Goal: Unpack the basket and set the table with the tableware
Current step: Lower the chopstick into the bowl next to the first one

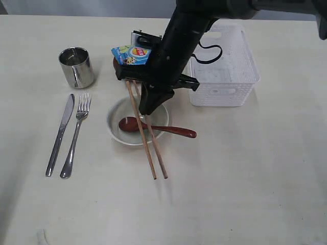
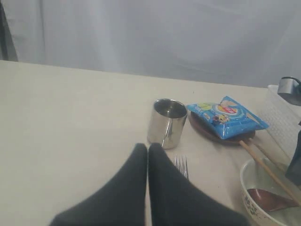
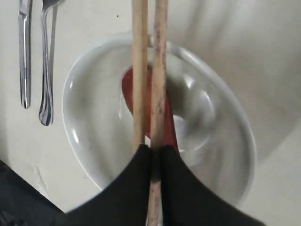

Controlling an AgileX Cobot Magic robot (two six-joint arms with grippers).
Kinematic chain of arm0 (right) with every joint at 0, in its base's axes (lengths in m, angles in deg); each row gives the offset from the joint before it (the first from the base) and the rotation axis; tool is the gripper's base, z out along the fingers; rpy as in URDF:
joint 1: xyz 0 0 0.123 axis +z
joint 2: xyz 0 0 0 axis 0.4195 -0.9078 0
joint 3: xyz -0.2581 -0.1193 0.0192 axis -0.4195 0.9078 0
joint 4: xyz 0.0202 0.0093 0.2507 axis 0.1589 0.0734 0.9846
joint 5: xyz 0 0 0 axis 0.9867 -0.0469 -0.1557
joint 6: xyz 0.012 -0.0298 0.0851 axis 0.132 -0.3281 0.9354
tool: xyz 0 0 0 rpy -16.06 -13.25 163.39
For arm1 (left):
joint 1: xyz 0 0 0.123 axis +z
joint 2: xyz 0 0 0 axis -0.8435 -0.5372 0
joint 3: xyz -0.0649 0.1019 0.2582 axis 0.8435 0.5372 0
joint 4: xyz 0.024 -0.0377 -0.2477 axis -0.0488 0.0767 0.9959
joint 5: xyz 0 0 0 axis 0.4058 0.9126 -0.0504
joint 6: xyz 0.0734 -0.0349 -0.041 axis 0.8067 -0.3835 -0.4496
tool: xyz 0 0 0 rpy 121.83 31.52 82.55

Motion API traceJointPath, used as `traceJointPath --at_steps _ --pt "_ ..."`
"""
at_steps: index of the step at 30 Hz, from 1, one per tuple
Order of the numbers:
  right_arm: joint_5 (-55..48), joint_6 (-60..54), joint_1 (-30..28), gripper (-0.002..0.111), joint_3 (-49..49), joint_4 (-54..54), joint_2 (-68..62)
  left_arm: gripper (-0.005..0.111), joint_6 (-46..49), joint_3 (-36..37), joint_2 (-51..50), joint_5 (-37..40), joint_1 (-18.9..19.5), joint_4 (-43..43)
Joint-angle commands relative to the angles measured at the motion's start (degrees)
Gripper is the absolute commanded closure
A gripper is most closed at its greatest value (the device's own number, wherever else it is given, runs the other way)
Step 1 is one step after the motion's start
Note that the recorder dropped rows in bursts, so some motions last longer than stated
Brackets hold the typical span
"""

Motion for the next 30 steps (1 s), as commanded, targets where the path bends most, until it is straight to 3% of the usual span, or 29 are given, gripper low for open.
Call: traceJointPath --at_steps 1,22,30 --pt "1.7 -1.51 -0.04 0.109 0.08 0.73 0.4 0.107 0.03 0.36 0.19 -0.32 -0.12 0.08" --pt "2.55 -2.04 -0.04 0.108 0.08 0.34 0.4 0.107 0.03 0.36 0.19 -0.32 -0.12 0.08" --pt "2.65 -2.59 -0.04 0.082 0.08 0.34 0.4 0.107 0.03 0.36 0.19 -0.32 -0.12 0.08"
